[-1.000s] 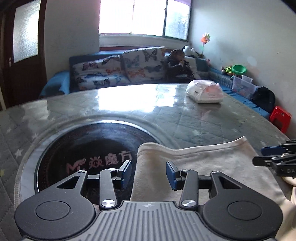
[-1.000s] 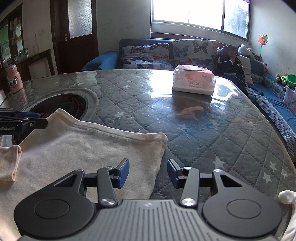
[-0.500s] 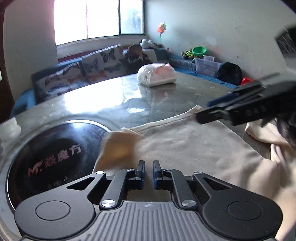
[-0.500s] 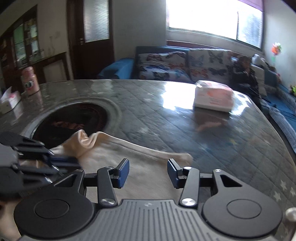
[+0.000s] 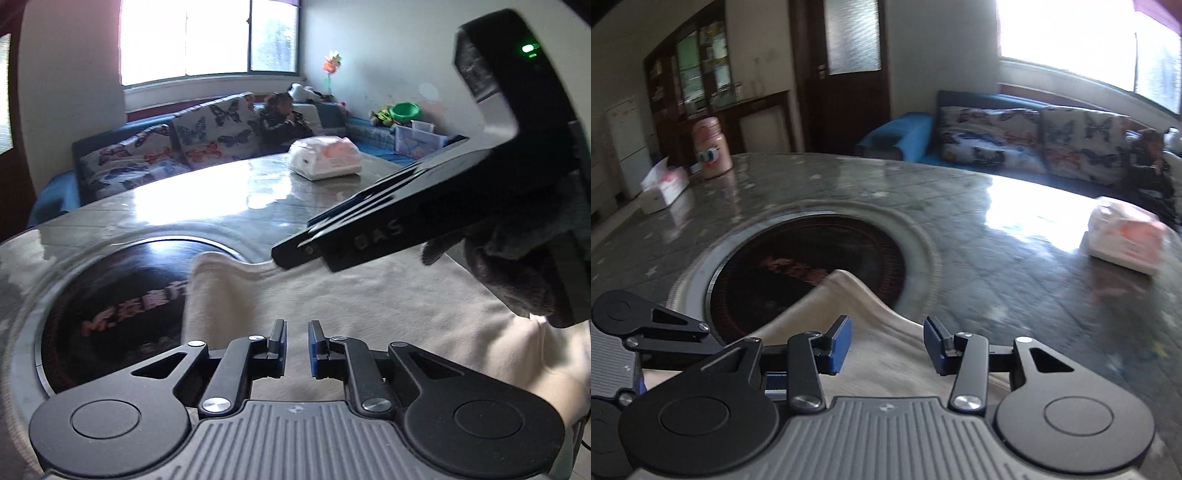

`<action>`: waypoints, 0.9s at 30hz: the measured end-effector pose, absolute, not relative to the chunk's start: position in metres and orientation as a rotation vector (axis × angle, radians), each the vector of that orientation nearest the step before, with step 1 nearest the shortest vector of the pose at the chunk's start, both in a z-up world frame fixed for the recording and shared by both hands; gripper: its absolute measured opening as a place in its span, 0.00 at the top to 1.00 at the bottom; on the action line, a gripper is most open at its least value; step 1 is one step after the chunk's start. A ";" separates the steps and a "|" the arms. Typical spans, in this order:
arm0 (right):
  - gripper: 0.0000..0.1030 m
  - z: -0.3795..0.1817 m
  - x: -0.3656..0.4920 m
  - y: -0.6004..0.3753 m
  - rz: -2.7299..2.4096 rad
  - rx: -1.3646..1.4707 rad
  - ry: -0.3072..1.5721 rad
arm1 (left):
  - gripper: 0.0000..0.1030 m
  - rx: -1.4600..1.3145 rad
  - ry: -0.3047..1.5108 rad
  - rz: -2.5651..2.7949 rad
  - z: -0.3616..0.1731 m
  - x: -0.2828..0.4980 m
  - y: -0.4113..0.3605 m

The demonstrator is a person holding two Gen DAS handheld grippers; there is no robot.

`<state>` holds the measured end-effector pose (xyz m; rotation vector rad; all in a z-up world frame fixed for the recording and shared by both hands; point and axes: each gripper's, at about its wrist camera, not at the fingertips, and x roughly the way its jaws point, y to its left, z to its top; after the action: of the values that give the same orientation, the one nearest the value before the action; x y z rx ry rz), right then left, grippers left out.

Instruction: Fold clothes

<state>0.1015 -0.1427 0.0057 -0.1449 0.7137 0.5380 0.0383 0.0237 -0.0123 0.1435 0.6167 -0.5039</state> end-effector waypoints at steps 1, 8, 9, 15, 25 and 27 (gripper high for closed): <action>0.57 0.005 0.103 -0.138 0.549 -0.150 0.715 | 0.82 0.135 0.613 -0.491 -0.011 0.036 0.029; 0.58 0.004 0.115 -0.113 0.584 -0.146 0.724 | 0.78 0.047 0.613 -0.372 -0.005 0.040 0.064; 0.58 0.005 0.117 -0.110 0.585 -0.145 0.722 | 0.78 0.044 0.611 -0.360 -0.004 0.041 0.067; 0.58 -0.002 0.147 -0.089 0.612 -0.118 0.741 | 0.75 0.014 0.619 -0.307 -0.003 0.042 0.083; 0.83 -0.014 0.130 -0.099 0.616 -0.207 0.799 | 0.68 -0.005 0.630 -0.273 0.000 0.055 0.089; 0.83 -0.017 0.124 -0.103 0.610 -0.226 0.799 | 0.68 0.001 0.633 -0.280 0.001 0.061 0.083</action>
<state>0.1235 -0.1026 -0.0174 -0.2257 0.7985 0.6104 0.0614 0.0832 0.0010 0.0011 0.6328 -0.2795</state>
